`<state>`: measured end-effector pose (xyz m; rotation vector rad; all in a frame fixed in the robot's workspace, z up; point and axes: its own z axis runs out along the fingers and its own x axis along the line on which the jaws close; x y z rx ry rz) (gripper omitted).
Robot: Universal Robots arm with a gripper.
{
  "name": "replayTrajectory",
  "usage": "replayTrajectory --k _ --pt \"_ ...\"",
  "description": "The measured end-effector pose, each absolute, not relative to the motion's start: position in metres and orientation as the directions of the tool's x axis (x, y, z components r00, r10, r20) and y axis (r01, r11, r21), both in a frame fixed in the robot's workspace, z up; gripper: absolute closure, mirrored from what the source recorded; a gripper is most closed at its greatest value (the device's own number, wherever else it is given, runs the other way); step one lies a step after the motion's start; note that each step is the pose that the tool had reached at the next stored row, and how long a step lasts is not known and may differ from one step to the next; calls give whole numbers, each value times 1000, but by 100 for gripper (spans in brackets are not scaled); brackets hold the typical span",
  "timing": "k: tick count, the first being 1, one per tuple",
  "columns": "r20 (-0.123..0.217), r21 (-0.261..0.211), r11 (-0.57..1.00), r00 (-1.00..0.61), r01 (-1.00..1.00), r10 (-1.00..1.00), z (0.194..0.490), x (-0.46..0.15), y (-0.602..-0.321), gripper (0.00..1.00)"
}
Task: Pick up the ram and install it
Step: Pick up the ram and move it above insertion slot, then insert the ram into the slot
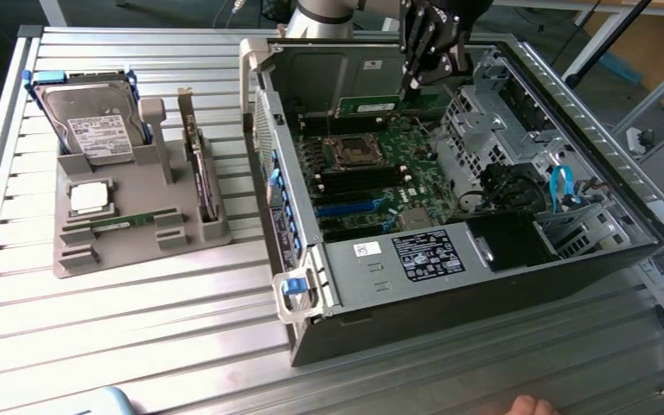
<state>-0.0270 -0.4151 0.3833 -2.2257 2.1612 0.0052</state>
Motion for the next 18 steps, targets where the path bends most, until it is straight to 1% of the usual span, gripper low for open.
replayTrajectory --k 6,18 --pt "-30 -26 -29 30 -999 -999 378 -27 -415 88" --pt "-30 -26 -29 30 -999 -999 378 -27 -415 88"
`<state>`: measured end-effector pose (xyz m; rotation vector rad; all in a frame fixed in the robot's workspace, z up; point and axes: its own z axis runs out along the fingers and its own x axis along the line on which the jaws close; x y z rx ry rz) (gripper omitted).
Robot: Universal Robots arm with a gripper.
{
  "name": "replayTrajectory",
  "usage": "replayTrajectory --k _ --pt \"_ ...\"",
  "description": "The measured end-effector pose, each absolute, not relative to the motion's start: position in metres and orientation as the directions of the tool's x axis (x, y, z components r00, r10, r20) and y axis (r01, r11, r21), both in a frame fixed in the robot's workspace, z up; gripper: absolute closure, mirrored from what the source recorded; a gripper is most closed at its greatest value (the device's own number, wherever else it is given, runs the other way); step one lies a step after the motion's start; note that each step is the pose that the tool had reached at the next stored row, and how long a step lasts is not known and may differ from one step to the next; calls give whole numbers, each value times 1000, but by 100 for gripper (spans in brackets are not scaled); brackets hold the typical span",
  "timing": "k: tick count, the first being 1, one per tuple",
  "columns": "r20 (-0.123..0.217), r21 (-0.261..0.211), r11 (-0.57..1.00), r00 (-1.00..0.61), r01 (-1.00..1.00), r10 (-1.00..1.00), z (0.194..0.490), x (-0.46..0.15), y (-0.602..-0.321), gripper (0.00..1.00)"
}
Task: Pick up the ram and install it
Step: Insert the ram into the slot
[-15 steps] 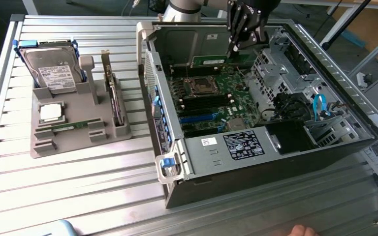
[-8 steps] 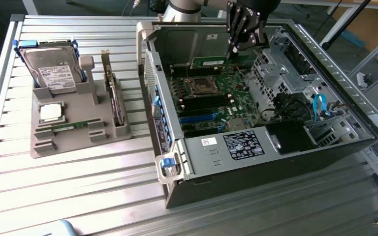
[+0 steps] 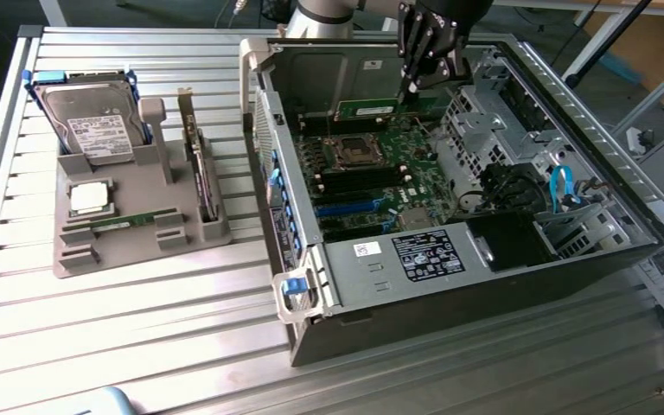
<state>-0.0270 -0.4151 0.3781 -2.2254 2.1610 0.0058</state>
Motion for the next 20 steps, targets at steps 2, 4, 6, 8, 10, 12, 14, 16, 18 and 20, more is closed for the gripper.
replayTrajectory --k 2,4,6,8,10,12,14,16,18,20 --pt "-30 -26 -29 30 -999 -999 378 -27 -415 88" --pt "-30 -26 -29 30 -999 -999 378 -27 -415 88" --pt "-30 -26 -29 30 -999 -999 378 -27 -415 88" --pt "-30 -26 -29 30 -999 -999 376 -27 -415 88" --pt "-30 -26 -29 30 -999 -999 374 -27 -415 88" --pt "-30 -26 -29 30 -999 -999 371 -27 -415 88" --pt "-30 -26 -29 30 -999 -999 368 -27 -415 88" --pt "-30 -26 -29 30 -999 -999 365 -27 -415 88" --pt "-30 -26 -29 30 -999 -999 362 -27 -415 88" --pt "-30 -26 -29 30 -999 -999 358 -27 -415 88"
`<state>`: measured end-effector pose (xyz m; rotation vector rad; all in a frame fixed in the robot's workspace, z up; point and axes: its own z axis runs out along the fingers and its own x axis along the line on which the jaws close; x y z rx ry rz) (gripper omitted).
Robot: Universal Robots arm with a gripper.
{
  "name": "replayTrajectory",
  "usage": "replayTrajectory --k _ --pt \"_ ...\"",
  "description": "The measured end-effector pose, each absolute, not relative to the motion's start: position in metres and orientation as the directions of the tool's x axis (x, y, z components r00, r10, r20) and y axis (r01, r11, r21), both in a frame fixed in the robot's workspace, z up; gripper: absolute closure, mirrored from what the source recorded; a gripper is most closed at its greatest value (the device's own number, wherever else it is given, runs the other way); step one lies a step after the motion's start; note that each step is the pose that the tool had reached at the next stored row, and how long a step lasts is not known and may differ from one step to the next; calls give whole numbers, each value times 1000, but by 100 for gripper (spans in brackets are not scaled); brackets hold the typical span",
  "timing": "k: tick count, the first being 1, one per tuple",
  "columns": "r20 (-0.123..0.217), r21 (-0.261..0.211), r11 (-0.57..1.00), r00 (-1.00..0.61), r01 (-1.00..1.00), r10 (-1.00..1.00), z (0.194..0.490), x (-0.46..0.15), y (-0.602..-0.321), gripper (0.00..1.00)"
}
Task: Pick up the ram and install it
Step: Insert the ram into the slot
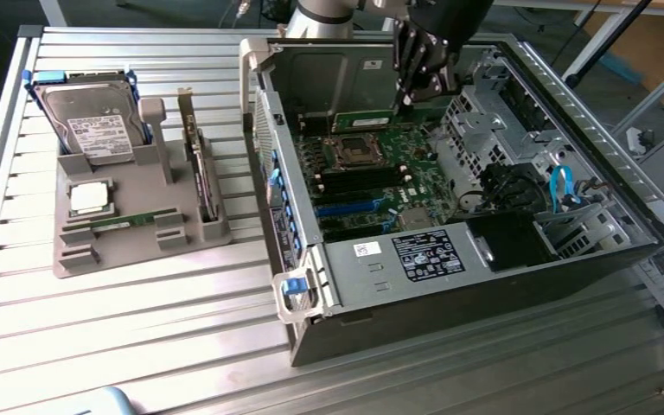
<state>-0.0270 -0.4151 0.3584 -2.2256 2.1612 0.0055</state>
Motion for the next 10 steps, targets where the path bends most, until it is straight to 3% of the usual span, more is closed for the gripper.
replayTrajectory --k 10 --pt "-30 -26 -29 30 -999 -999 343 -27 -415 88"
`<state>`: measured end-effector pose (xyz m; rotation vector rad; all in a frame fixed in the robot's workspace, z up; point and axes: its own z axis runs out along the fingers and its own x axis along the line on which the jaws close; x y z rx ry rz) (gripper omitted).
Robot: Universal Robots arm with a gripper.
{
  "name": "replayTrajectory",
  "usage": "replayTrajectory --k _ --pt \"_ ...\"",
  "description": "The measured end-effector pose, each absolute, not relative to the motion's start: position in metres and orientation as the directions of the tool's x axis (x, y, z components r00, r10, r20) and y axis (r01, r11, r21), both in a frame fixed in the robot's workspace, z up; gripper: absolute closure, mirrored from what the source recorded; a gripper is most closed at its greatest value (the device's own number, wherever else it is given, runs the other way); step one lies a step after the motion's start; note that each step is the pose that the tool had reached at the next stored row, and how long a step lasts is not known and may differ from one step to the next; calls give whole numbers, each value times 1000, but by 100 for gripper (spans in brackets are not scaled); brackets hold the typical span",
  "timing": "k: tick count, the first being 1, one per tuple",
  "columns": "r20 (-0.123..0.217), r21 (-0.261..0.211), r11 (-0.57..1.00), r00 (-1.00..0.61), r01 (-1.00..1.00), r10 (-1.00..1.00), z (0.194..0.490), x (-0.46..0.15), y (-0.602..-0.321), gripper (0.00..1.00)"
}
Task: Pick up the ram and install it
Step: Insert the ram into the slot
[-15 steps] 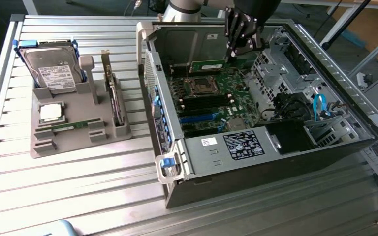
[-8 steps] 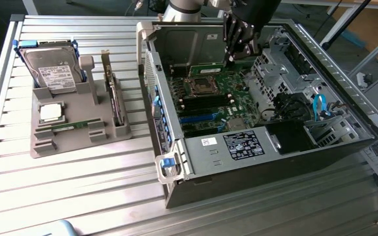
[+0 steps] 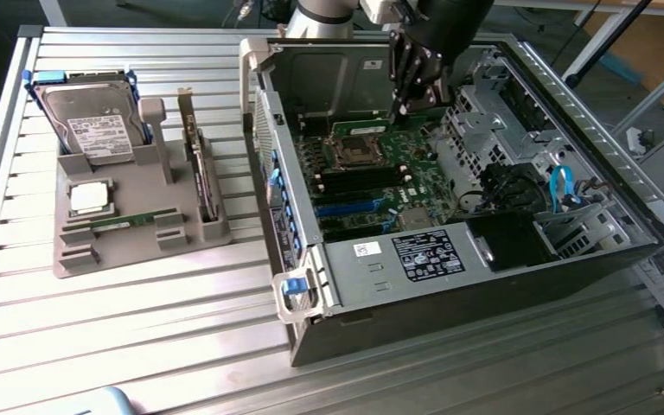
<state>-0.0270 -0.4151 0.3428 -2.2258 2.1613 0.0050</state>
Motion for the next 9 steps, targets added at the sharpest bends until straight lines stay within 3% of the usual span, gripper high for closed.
replayTrajectory --k 9 --pt "-29 -26 -29 30 -999 -999 328 -27 -415 88"
